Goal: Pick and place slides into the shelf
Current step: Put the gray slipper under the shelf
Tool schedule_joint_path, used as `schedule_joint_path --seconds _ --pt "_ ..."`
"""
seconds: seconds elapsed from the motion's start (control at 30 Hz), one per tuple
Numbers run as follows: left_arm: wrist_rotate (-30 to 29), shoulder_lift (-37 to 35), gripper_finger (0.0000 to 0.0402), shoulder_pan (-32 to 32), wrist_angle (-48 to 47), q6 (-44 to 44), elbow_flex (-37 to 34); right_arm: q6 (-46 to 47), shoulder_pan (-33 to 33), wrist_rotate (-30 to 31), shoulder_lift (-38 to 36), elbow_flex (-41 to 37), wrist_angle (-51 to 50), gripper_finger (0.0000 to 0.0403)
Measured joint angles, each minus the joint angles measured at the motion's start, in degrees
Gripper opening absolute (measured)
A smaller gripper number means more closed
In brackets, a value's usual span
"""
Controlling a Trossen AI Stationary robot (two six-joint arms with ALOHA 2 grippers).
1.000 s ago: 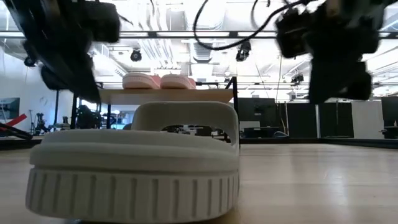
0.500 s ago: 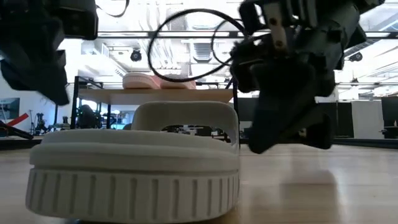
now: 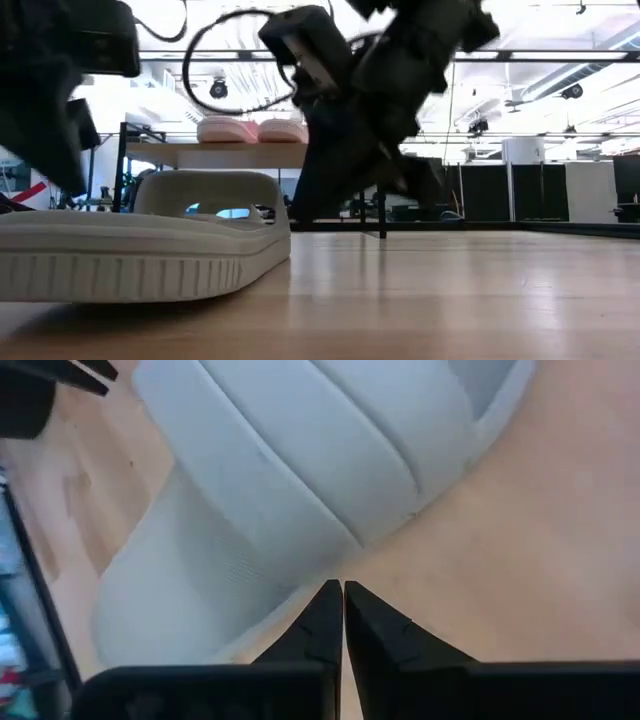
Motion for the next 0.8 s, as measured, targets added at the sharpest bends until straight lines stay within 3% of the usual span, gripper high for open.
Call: schedule_joint_path --seconds 0.1,0.33,0.63,0.8 --pt "-0.9 0.0 0.0011 -2.0 -0.7 -0.1 -0.6 -1.5 0.6 0.2 -1.5 2.6 -6.3 0.0009" --pt "-5.9 -0.3 0.0011 -6.3 -0.8 -4.3 -2.3 4.8 5.4 -8.8 -2.7 3.2 -6.9 0.0009" --pt "-11.4 -3.2 0.0011 -7.0 -3.8 -5.7 -4.3 21.6 8.1 -8.1 3.4 3.4 10.8 0.0009" --pt "-11.4 -3.0 0.0011 -7.0 -3.7 -5.6 -6.1 26.4 9.6 -7.3 8.3 7.1 11.9 0.0009"
